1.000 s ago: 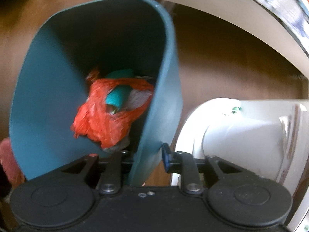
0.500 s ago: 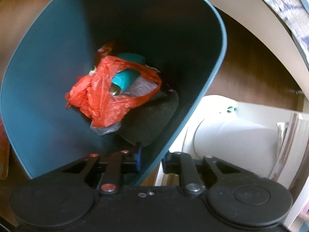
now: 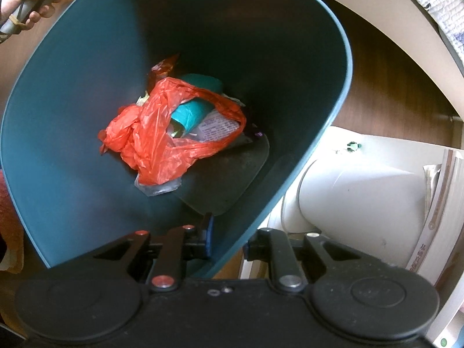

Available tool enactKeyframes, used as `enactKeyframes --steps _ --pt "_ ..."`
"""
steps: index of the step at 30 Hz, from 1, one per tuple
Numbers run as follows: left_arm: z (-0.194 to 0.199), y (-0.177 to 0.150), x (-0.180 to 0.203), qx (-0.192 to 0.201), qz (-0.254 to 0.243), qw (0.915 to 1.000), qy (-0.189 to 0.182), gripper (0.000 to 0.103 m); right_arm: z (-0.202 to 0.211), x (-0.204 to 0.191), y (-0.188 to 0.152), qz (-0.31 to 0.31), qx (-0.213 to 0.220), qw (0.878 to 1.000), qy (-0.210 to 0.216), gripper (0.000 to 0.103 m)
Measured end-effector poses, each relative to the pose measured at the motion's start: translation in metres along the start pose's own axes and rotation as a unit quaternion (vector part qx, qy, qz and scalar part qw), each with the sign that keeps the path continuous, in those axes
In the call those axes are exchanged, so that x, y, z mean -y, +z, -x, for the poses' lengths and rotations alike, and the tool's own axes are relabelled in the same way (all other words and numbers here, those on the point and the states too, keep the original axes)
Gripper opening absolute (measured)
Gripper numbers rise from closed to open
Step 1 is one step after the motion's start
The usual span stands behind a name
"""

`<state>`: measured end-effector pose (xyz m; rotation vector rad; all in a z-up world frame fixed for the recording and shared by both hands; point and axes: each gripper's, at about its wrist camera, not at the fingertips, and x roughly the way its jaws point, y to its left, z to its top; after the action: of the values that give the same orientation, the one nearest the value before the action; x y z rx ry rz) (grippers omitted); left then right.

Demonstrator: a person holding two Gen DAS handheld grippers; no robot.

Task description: Collect trash

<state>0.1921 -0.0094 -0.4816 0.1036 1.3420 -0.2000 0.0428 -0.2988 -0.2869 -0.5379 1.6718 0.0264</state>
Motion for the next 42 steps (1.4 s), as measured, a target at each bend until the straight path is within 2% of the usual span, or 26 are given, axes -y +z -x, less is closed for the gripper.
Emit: enactKeyframes --steps 8,9,10,11,15,20,27,28,32,35,38,42 --pt "-0.004 -0.005 -0.004 -0.002 0.002 0.9999 0.012 0.048 0.004 0.000 -0.003 -0.002 0.003 1.000 -0.002 0.018" --pt "-0.003 -0.005 -0.005 0.001 0.002 0.9999 0.011 0.043 0.004 0.000 -0.003 -0.003 0.003 1.000 -0.002 0.018" --pt "-0.002 -0.007 -0.006 0.003 0.001 1.0000 0.009 0.031 0.004 -0.001 -0.003 -0.003 0.003 1.000 -0.003 0.018" --pt "0.000 -0.008 -0.007 0.004 0.002 1.0000 0.005 0.024 0.004 -0.001 -0.003 -0.003 0.003 1.000 -0.003 0.018" --pt "0.005 -0.012 -0.009 0.004 0.002 0.9999 0.011 0.022 0.004 -0.001 -0.003 -0.012 0.007 1.000 -0.006 0.017" --pt "0.026 -0.019 -0.013 0.006 -0.003 1.0000 -0.003 0.022 0.006 0.001 -0.005 -0.027 0.012 0.999 -0.012 0.016" --pt "0.100 -0.030 -0.009 0.046 -0.050 0.9969 -0.041 0.020 0.009 0.003 0.001 -0.053 0.010 0.998 -0.016 0.014" --pt "0.114 -0.030 -0.009 0.055 -0.055 0.9955 -0.054 0.014 0.009 0.004 0.002 -0.055 0.010 0.998 -0.017 0.013" --pt "0.165 -0.031 -0.008 0.104 -0.082 0.9865 -0.096 0.014 0.011 0.014 0.009 -0.091 0.012 0.996 -0.009 0.012" --pt "0.189 -0.035 -0.011 0.114 -0.095 0.9819 -0.118 0.014 0.008 0.023 0.010 -0.111 0.007 0.994 0.009 0.012" --pt "0.190 -0.039 -0.016 0.124 -0.115 0.9810 -0.096 0.014 0.010 0.023 0.012 -0.102 0.010 0.995 0.005 0.012" --pt "0.163 -0.046 -0.033 0.088 -0.123 0.9841 -0.092 0.014 0.013 0.022 0.012 -0.098 0.018 0.995 0.000 0.012"
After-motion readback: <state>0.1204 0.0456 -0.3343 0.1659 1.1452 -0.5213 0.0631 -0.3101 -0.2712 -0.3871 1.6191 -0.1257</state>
